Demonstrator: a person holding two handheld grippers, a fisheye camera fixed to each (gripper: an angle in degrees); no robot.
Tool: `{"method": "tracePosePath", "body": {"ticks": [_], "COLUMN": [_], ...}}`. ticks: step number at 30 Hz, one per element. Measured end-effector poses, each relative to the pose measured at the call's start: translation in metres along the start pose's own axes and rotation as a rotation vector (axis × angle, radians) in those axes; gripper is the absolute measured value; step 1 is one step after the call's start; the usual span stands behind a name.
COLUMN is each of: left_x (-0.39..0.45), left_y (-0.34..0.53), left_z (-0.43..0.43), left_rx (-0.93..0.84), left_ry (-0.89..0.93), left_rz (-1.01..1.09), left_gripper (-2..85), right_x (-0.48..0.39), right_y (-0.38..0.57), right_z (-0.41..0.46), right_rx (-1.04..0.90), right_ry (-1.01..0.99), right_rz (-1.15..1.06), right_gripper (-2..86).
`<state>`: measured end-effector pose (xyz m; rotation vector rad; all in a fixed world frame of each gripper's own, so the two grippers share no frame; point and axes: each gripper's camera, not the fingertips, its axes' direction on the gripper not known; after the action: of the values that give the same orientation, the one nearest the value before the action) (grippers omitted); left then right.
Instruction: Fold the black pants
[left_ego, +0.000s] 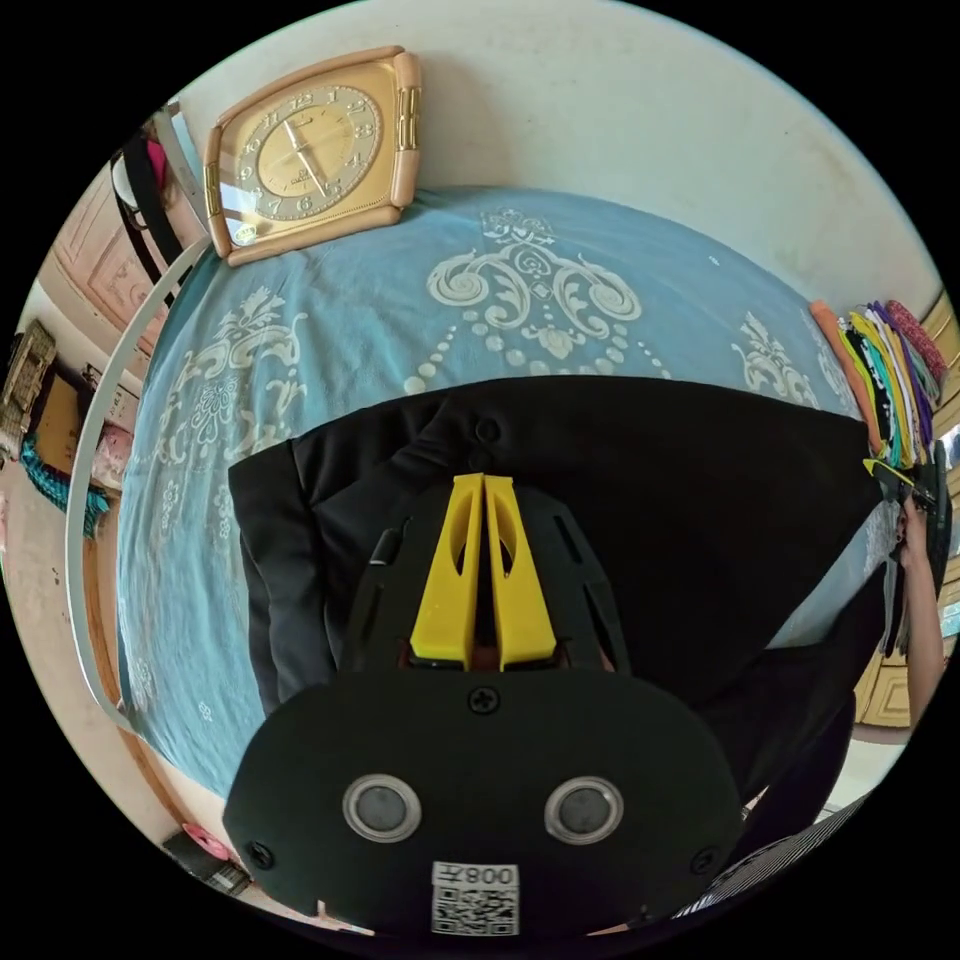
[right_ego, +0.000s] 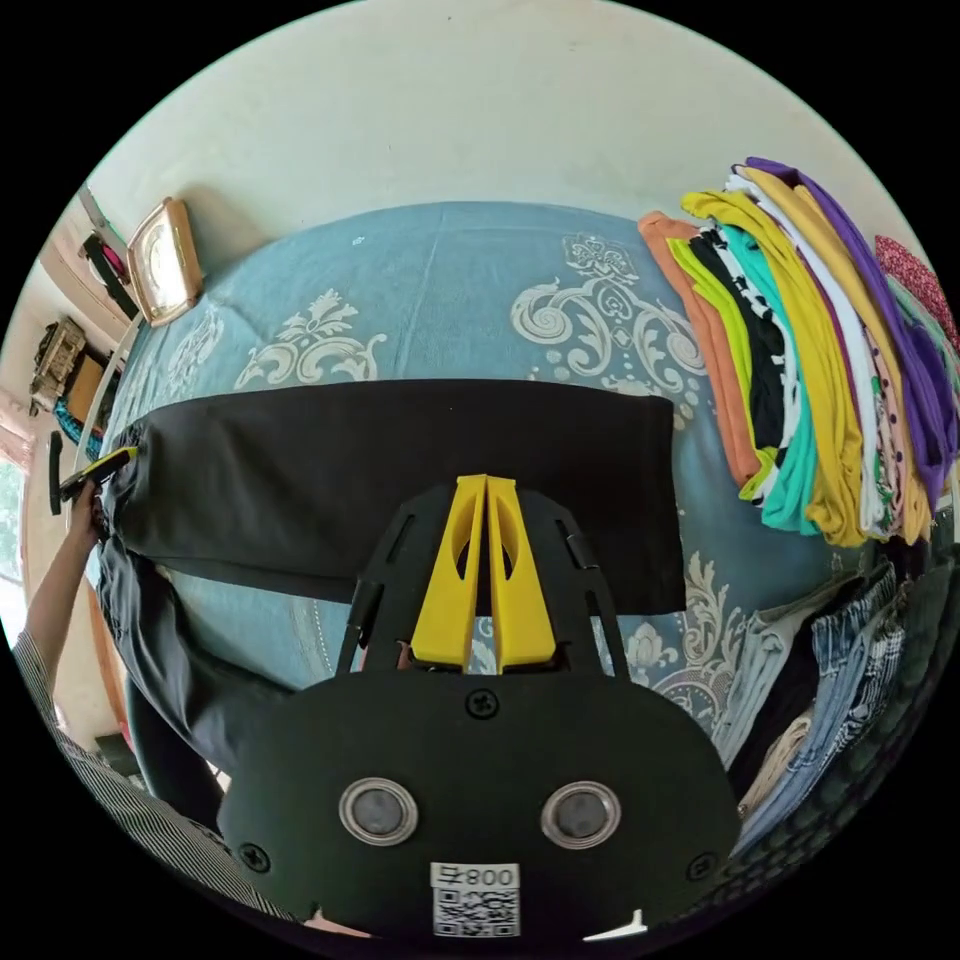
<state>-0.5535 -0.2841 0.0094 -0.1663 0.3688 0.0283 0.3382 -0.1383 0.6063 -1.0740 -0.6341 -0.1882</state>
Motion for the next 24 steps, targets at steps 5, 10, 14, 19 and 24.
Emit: {"method": "tracePosePath", "body": {"ticks": [5,10,14,19,24], "left_x": [-0.003,0.009,0.039,0.046,0.052], "left_y": [-0.02,-0.005,0.002,-0.008,0.038], "left_z": [0.01,-0.002,0.002,0.024,-0.003], "left_rx": [-0.023,0.064,0.095,-0.009,0.098], "left_ry": [0.016,0.029,0.104,0.083,0.34], "left_rz": [-0.016,0.028,0.147,0.142,0.19], "left_gripper": [0.2,0.1,0.1,0.1,0.1], "right_x": [0.001,0.002,0.001,0.026,0.016], "right_y": [-0.018,-0.01,-0.009,-0.012,0.02], "right_z": [0.02,0.001,0.008,0.021,-0.009], "right_rx": [-0.049,0.02,0.013,-0.044,0.05], "right_ry": [0.011,-0.008,0.058,-0.049,-0.124], "right_rz": [0.007,-0.001,-0.028,0.057,-0.036], "right_gripper": [-0.1,0.0,-0.1,-0.2,0.0]}}
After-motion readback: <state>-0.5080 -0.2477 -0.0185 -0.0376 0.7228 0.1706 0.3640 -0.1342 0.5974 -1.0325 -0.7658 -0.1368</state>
